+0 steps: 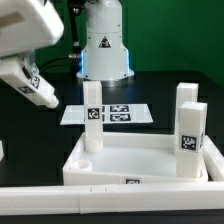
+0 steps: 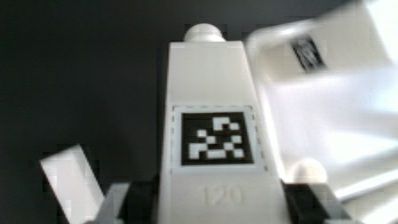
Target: Assemble desk
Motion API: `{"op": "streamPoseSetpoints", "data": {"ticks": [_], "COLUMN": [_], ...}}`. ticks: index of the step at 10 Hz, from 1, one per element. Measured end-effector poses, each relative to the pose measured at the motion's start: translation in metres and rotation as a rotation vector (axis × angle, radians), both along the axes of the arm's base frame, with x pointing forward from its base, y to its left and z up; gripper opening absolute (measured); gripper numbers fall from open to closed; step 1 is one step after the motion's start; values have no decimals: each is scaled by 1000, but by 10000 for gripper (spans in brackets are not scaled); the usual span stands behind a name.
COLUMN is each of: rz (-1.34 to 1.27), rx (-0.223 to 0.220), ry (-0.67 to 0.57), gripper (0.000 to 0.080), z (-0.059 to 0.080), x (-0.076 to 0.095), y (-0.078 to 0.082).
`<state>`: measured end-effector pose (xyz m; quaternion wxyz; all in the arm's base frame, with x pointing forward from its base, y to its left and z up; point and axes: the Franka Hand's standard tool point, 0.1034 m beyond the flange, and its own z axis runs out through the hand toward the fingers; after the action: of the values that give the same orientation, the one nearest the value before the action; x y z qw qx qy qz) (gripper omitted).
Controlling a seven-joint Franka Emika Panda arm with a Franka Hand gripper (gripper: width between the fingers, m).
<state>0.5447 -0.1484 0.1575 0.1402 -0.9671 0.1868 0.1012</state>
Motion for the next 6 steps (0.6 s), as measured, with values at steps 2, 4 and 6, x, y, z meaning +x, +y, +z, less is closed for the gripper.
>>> {"op": "streamPoseSetpoints", "data": {"ticks": [2,4,6], "rz": [-28,-47,-33], "rx": [-77,-186,-303], "ry": [-128,-285,-484], "gripper": [285,285,285], "z": [-5,3,13], "x": [1,25,57], "y": [-5,4,51]}}
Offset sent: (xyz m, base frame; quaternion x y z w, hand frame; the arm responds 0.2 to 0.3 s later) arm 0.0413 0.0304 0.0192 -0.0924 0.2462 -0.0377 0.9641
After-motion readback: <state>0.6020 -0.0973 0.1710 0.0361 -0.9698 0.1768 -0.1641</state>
